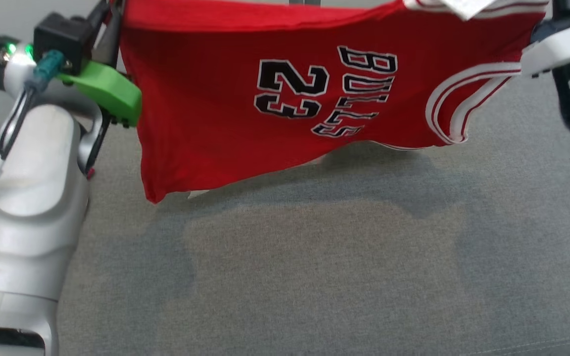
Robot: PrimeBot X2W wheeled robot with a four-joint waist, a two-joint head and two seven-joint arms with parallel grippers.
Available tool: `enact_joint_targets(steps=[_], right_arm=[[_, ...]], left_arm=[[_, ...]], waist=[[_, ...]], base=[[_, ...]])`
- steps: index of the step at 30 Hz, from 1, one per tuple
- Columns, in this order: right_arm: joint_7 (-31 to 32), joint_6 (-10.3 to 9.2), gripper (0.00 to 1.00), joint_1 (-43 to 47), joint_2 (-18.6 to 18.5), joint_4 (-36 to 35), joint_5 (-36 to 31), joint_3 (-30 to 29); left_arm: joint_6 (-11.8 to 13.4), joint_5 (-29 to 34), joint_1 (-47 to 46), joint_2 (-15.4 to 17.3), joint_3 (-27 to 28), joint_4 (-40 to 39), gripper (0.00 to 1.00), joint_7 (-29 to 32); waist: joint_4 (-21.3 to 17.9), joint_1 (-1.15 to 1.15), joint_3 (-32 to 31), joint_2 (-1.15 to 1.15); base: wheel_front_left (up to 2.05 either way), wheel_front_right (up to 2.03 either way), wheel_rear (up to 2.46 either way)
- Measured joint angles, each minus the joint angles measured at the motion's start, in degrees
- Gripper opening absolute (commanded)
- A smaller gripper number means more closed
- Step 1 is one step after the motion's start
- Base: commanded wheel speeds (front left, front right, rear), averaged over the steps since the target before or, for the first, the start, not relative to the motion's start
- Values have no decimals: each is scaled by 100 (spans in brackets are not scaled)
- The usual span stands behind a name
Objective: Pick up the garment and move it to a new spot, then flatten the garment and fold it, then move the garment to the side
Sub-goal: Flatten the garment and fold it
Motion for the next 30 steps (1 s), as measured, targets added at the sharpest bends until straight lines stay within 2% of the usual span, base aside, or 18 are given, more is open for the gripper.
enact_joint_targets(steps=[7,12,14,19,23,27,30], right_arm=[[0,0,0,-1330,-291,534,-163,-29],[0,0,0,-2086,-293,932,-265,-91],[0,0,0,-2399,-335,1027,-435,-24],[1,1,0,-3134,-279,1306,-761,-191],[0,1,0,-3752,-192,1094,-1159,-650],[1,1,0,-3943,-31,889,-1489,-1031],[1,1,0,-3822,101,922,-1530,-1072]], left_arm=[[-10,79,-1424,189,-371,457,0,70],[-5,178,-2290,235,-442,826,0,14],[76,194,-2643,235,-410,959,0,-3],[187,396,-3267,189,-539,1263,0,-116],[294,490,-3798,163,-557,1367,0,-275],[348,475,-3993,159,-523,1378,0,-358],[355,371,-3919,207,-447,1335,0,-383]], waist=[[-2,0,566,0],[24,1,1049,0],[37,1,1248,0],[70,2,1733,0],[95,2,2073,0],[119,2,2332,0],[119,2,2536,0]], base=[[0,0,0],[0,0,0],[0,0,0],[0,0,0],[0,0,0],[0,0,0],[0,0,0]])
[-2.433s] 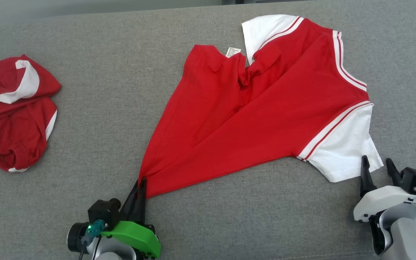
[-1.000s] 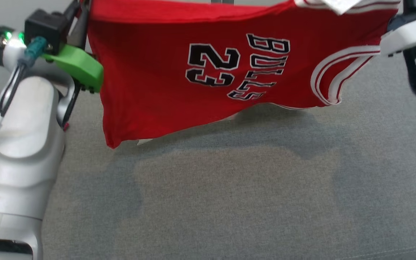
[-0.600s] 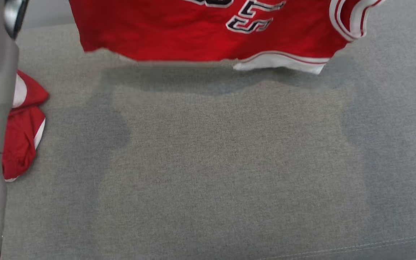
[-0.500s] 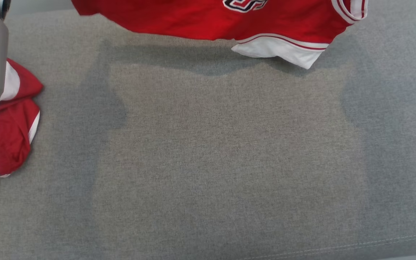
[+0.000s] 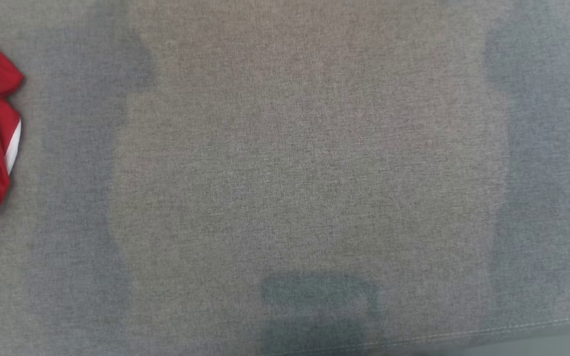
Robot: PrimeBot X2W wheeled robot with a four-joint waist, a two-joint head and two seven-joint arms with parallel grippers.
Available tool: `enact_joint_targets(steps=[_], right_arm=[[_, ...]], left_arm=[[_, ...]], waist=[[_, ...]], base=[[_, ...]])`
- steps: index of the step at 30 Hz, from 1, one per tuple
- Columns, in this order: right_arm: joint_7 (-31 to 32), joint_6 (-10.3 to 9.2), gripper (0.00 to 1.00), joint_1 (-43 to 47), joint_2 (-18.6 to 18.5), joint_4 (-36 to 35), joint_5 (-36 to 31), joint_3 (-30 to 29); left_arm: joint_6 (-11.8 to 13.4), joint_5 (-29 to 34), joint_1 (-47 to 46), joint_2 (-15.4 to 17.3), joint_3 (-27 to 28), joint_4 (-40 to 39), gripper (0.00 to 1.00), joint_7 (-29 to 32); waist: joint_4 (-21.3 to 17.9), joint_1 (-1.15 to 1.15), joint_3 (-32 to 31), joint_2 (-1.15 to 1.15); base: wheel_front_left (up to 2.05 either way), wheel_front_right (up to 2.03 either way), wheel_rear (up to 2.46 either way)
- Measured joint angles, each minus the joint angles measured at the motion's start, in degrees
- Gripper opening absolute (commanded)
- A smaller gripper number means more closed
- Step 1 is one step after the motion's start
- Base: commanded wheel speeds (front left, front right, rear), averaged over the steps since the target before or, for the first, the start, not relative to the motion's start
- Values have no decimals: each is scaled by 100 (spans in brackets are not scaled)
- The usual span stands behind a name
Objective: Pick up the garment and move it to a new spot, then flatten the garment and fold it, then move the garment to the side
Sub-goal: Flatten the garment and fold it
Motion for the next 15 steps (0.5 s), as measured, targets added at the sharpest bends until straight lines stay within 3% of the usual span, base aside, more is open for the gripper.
enact_joint_targets(steps=[7,15], right_arm=[[-1,1,0,620,-182,-94,438,-21],[0,1,0,2336,-415,-875,1779,648]], left_arm=[[-20,-238,722,-22,143,-331,0,-20],[5,-583,2302,-167,532,-755,0,-20]], waist=[[-24,-1,398,0],[-105,-1,565,0]], base=[[0,0,0],[0,0,0]])
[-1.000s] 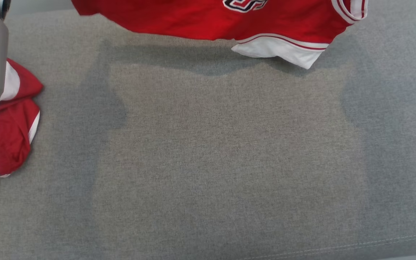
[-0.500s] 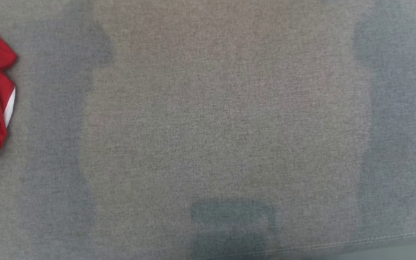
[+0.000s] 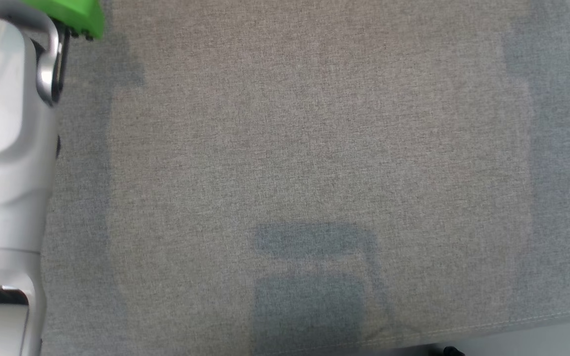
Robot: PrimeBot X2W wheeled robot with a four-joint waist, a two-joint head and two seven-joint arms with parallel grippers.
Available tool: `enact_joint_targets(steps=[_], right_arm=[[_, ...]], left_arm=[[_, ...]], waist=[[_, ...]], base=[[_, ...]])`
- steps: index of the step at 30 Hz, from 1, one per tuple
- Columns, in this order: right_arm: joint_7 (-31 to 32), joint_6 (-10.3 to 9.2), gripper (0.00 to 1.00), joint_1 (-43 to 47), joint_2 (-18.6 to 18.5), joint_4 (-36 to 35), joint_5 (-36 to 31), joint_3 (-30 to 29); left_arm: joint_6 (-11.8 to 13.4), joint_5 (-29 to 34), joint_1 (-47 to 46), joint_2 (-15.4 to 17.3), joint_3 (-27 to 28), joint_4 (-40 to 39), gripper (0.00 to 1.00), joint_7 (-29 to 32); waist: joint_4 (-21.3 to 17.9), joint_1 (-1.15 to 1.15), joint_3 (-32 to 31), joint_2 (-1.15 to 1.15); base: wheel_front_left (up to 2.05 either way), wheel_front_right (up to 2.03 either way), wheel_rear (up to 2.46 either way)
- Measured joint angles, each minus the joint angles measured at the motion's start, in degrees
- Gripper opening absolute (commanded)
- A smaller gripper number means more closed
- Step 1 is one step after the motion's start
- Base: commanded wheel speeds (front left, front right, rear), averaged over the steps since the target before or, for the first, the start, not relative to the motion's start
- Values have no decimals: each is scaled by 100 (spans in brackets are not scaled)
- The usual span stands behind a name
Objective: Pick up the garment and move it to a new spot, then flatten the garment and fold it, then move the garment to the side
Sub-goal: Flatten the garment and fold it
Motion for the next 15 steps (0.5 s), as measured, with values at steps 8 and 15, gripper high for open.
enact_joint_targets(steps=[8,15], right_arm=[[0,0,0,2206,-45,-722,831,-245],[0,1,0,3726,143,-995,934,-358]], left_arm=[[-25,-181,1840,-355,446,-524,0,0],[-110,-152,3286,-679,756,-602,0,-1]], waist=[[-57,-1,-414,0],[-89,-1,-994,0]], base=[[0,0,0],[0,0,0]])
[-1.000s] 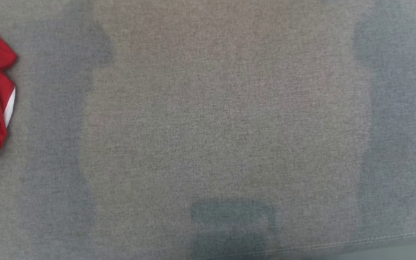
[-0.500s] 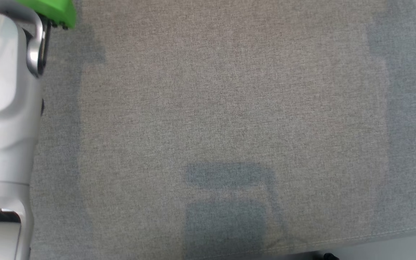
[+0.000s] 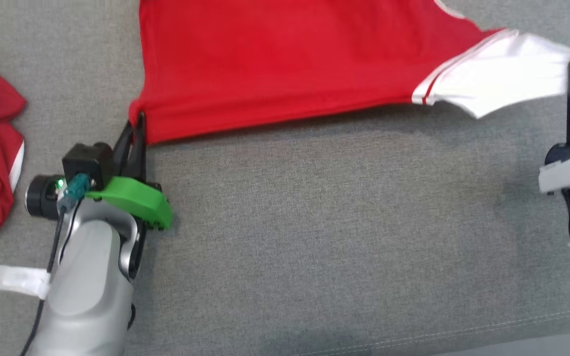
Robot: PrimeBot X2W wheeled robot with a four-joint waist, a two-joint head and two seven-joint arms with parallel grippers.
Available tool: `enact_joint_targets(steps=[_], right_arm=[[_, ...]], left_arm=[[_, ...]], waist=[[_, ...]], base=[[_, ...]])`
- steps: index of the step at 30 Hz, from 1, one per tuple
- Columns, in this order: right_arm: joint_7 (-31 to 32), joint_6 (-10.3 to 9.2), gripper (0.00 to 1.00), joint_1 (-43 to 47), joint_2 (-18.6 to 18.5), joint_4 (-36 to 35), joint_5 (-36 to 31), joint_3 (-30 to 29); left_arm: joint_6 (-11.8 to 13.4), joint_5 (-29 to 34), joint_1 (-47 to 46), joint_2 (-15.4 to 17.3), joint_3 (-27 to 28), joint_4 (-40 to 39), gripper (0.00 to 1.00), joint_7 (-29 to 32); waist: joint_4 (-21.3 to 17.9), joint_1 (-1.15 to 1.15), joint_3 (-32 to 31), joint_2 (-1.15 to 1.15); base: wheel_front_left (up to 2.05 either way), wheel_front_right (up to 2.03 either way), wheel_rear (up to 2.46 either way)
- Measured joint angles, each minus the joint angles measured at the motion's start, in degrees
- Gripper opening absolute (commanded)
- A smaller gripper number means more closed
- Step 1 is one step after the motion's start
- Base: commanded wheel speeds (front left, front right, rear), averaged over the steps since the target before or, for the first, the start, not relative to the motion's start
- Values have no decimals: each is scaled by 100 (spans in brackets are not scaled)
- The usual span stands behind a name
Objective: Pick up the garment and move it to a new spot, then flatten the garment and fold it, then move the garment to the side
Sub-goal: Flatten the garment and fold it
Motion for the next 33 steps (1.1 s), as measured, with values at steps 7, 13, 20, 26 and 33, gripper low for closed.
enact_joint_targets(steps=[7,13,20,26,33], right_arm=[[0,0,0,1038,218,47,35,48],[0,0,0,1751,383,197,37,112],[0,1,0,2481,501,260,-41,42],[1,7,0,3335,625,287,-166,-168],[1,7,0,3543,653,240,-157,-225]], left_arm=[[-109,-16,1106,-253,342,34,0,1],[-174,-51,1905,-394,575,26,0,1],[-216,-58,2722,-495,693,32,0,1],[-131,-350,3696,-537,631,-44,0,1],[-108,-252,3779,-542,627,-57,0,2]], waist=[[-21,0,-675,0],[-41,0,-1235,0],[-71,0,-1828,0],[-69,0,-2595,0],[38,0,-2660,0]], base=[[0,0,0],[0,0,0],[0,0,0],[0,0,0],[0,0,0]])
